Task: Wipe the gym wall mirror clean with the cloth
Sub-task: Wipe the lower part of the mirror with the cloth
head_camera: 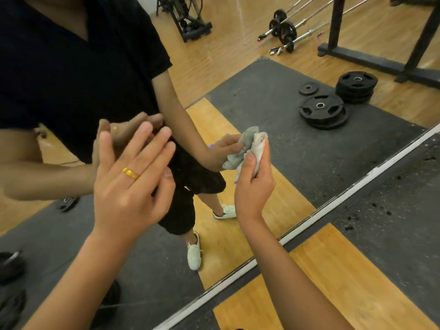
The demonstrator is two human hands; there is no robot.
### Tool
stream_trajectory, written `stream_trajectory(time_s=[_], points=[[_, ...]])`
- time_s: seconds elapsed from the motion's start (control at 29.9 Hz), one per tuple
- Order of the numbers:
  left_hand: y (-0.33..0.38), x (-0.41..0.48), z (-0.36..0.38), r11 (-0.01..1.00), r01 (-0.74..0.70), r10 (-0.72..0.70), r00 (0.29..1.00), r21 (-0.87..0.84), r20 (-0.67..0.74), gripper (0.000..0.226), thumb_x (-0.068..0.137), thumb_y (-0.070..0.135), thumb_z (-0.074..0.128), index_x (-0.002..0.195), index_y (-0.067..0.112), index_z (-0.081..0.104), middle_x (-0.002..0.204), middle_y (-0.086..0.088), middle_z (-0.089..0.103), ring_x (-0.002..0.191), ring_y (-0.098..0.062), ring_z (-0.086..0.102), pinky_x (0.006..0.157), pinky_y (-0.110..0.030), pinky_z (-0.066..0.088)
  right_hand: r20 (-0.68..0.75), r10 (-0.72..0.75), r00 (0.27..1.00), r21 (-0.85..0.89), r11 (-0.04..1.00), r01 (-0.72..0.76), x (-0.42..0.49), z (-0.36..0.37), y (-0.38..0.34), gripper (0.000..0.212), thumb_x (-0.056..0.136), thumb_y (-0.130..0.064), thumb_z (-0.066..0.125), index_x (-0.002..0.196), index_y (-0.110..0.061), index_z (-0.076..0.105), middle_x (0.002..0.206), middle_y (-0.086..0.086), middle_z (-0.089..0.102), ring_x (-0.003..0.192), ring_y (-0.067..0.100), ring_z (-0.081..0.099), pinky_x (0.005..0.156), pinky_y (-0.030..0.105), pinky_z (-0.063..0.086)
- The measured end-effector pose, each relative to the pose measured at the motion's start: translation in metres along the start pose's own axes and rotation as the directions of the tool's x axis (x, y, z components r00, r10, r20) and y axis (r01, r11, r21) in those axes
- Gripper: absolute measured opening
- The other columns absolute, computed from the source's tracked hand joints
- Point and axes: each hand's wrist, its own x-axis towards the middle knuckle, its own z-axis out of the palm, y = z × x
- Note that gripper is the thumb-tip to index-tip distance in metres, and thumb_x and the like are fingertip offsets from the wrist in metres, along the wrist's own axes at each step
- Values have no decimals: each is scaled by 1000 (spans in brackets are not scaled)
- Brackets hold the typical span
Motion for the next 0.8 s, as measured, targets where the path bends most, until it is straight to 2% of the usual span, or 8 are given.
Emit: stream_trajectory(time_s=[0.13, 0.2, 0.3, 0.43, 0.6, 0.7, 0.74, 0.8], points=[[-32, -37, -12, 996, -47, 43, 998, 70, 50, 35, 95, 3, 61, 129, 1, 64, 139, -18, 60, 146, -29, 43, 122, -60, 22, 11, 38, 999, -3, 999, -38, -1, -2, -1, 47, 108, -31, 48, 154, -19, 45, 143, 1, 63, 126, 11, 63, 99, 44, 56], [-39, -43, -8, 983, -126, 119, 991, 134, 56, 40, 94, 6, 63, 133, 3, 63, 143, -16, 58, 147, -30, 41, 124, -55, 21, 19, 59, 998, -17, 998, -59, 0, -6, -3, 46, 108, -26, 51, 153, -19, 48, 139, -4, 65, 122, 5, 63, 99, 37, 55], [-44, -46, 2, 975, -127, 131, 991, 183, -11, 39, 93, 7, 64, 133, 5, 66, 145, -12, 57, 140, -34, 48, 124, -54, 22, -21, 68, 997, -16, 998, -68, -4, -2, -10, 41, 108, -20, 53, 148, -15, 53, 124, -11, 69, 109, 1, 66, 87, 23, 54], [-39, -44, 5, 972, -139, 148, 988, 190, -33, 38, 94, 10, 62, 131, 5, 69, 145, -10, 57, 139, -33, 50, 122, -53, 24, -64, 70, 995, 37, 997, -68, -25, 12, -26, 32, 107, -20, 55, 138, -10, 57, 109, -4, 70, 94, 12, 69, 76, 39, 58], [-41, -44, 2, 965, -162, 175, 984, 206, -47, 39, 92, 11, 63, 129, 3, 70, 143, -12, 59, 138, -33, 50, 124, -51, 23, 115, -139, 984, 50, 990, 134, -87, 42, -48, 34, 105, -25, 55, 138, -15, 54, 107, 7, 73, 85, 17, 71, 68, 41, 58], [-41, -44, 1, 968, -159, 173, 983, 195, -57, 40, 91, 12, 63, 129, 4, 70, 143, -11, 58, 138, -32, 50, 126, -49, 20, 145, -336, 931, -101, 931, 352, -80, 39, -29, 35, 104, -23, 54, 137, -13, 55, 117, 11, 74, 86, 23, 73, 64, 41, 59], [-41, -44, 1, 969, -156, 170, 984, 194, -59, 40, 91, 12, 63, 130, 4, 70, 144, -10, 58, 138, -32, 51, 125, -49, 20, 109, -319, 942, -142, 932, 332, -73, 34, -20, 35, 103, -22, 54, 137, -11, 58, 116, 9, 74, 86, 21, 73, 63, 42, 59], [-39, -44, 1, 969, -155, 169, 984, 193, -61, 40, 91, 11, 64, 130, 5, 70, 144, -9, 58, 137, -32, 53, 122, -51, 24, -24, -133, 991, -156, 980, 127, -60, 26, -10, 36, 104, -26, 53, 135, -10, 61, 110, 3, 73, 86, 15, 70, 67, 43, 57]])
